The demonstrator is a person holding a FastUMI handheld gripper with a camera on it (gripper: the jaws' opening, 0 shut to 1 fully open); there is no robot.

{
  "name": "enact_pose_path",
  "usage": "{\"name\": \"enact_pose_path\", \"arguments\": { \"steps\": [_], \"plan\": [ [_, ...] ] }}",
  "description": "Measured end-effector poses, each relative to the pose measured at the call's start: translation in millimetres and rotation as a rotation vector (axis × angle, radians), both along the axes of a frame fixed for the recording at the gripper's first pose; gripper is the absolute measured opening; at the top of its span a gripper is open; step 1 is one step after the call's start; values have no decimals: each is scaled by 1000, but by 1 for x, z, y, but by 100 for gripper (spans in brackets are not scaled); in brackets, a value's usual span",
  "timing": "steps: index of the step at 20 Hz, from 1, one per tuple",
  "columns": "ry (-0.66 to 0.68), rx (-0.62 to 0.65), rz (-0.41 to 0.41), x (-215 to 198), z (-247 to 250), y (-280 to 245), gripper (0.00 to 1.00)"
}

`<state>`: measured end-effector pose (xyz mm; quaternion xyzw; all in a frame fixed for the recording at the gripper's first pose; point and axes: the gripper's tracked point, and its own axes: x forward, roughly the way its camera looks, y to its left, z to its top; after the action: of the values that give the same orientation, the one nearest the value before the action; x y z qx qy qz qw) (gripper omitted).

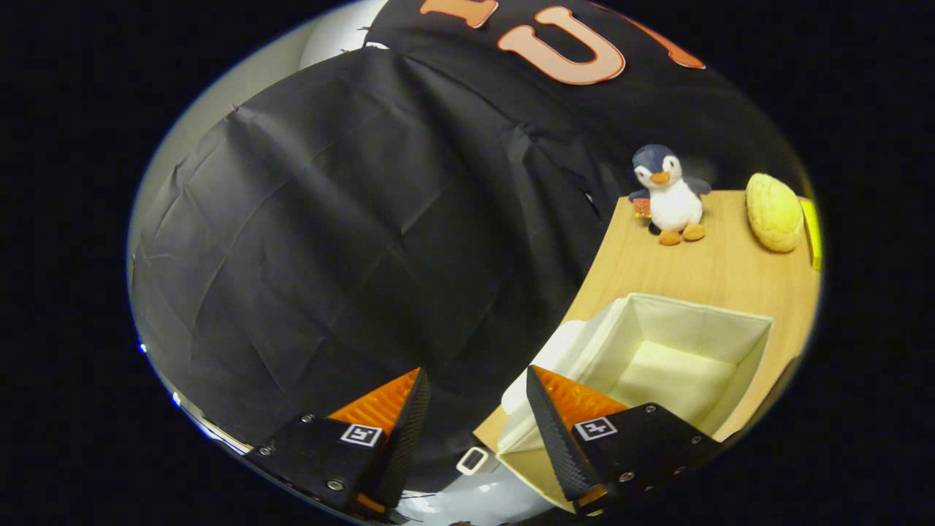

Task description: Open the storage box then place both shoes into the box .Put the left shoe in first, then the right shoe, with the right side of both shoes facing outward in a uniform manner.

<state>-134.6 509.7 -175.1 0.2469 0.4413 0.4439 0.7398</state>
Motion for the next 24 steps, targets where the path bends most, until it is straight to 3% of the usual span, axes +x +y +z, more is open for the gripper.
{"name": "enact_pose_path", "arguments": {
  "steps": [2,5,14,20,24],
  "plan": [
    [-53,-60,-28,8,-12,-30,90],
    [-103,-138,-87,20,-29,-78,96],
    [-149,-412,-187,17,-100,-227,96],
    [-89,-621,-226,-7,-158,-306,96],
    [-19,-678,-245,-30,-193,-339,96]
  ]
}}
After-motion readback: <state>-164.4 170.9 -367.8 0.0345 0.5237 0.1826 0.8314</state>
